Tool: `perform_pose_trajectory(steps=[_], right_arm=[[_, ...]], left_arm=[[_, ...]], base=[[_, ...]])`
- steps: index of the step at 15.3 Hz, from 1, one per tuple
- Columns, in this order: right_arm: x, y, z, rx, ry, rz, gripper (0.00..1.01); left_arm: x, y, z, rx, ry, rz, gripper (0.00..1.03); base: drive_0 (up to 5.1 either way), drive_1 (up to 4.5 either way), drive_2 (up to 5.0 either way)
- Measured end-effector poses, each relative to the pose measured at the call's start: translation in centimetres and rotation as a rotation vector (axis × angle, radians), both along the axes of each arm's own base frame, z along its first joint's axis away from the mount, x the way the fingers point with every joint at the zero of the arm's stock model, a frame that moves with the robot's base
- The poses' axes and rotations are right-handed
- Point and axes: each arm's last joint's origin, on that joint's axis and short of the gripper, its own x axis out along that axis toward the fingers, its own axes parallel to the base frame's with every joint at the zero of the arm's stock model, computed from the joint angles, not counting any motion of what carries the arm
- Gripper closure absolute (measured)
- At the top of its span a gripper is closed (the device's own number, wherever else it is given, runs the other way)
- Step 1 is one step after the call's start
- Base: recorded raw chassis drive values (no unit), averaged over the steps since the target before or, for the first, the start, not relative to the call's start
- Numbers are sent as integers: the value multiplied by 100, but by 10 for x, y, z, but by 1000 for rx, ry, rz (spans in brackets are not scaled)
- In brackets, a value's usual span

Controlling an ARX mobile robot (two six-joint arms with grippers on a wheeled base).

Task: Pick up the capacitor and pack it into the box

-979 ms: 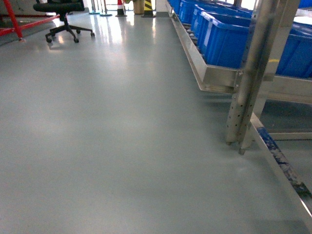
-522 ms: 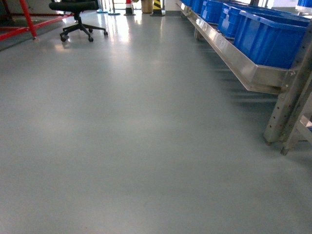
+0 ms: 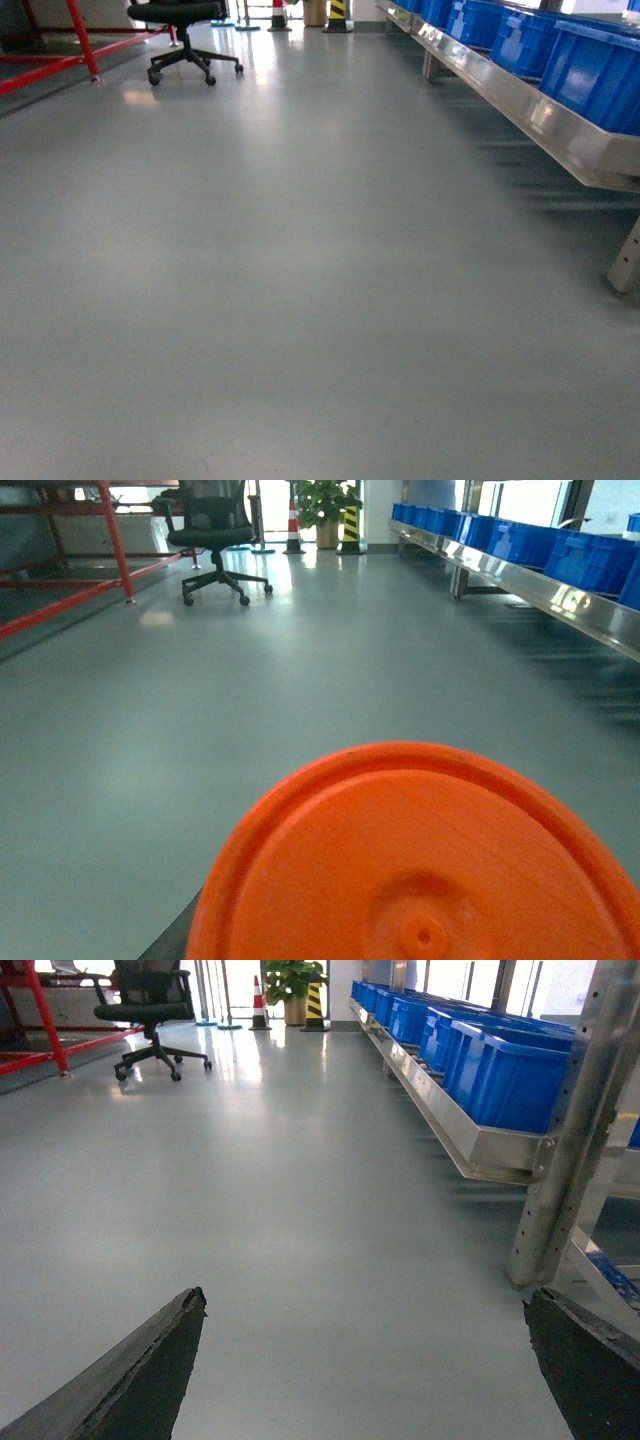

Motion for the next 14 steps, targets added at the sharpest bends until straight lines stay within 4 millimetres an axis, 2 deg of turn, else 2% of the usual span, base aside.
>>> perform_pose_trajectory(steps=[14], right_arm=[[0,0,0,0,-5,0,3]], left_arm=[[0,0,0,0,2,1,60]], base=[[-499,247,247]])
